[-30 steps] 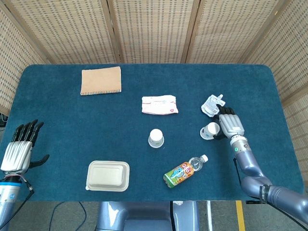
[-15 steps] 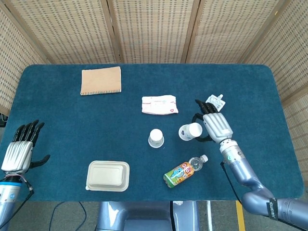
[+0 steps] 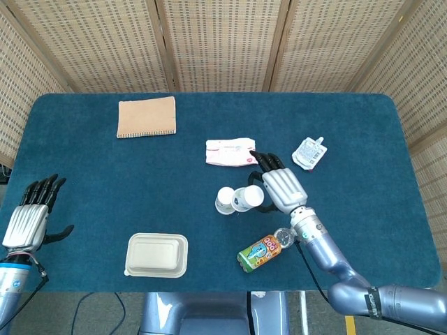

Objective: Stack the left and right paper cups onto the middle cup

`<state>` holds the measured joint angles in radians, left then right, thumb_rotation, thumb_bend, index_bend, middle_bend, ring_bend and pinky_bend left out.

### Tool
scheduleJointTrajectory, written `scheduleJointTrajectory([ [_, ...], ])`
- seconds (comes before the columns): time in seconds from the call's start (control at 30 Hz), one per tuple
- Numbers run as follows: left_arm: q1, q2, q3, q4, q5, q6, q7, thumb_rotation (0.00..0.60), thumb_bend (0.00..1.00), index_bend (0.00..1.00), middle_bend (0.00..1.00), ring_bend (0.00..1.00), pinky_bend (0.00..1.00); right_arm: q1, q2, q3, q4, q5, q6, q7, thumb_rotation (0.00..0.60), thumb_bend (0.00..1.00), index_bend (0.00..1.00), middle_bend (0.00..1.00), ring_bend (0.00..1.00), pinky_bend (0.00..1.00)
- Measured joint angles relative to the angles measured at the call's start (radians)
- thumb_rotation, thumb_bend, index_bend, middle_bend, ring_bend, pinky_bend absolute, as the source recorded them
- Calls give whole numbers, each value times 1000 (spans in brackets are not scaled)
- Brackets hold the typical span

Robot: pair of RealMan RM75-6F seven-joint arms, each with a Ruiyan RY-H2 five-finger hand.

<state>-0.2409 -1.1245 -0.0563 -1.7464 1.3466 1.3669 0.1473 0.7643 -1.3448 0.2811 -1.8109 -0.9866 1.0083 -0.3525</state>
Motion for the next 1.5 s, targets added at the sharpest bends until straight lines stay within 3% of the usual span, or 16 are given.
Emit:
scheduleJointTrajectory([
  [0.5,0,9,-6,13,7,-25,-50,600,241,0,0,0,0,100,-147,14,137,110,-4,-96,600,293,487,70,0,0],
  [0.8,-2,8,-14,22,-5,-39,-58,600,241,0,0,0,0,137,-192,9,186,141,-22,-109,600,140,193,0,0,0],
  [1.0,-4,3,-14,25,-4,-46,-53,600,241,0,0,0,0,110,-160,-12,165,139,0,-104,600,134,182,0,0,0],
  [1.23,1,-3,-18,30,-8,-40,-49,600,242,0,0,0,0,14,-80,-70,123,36,60,-25,600,134,163,0,0,0],
  [1.5,8,-18,-18,47,-14,-33,-38,600,231,0,0,0,0,-192,25,-213,148,-206,220,163,600,126,88,0,0,0],
])
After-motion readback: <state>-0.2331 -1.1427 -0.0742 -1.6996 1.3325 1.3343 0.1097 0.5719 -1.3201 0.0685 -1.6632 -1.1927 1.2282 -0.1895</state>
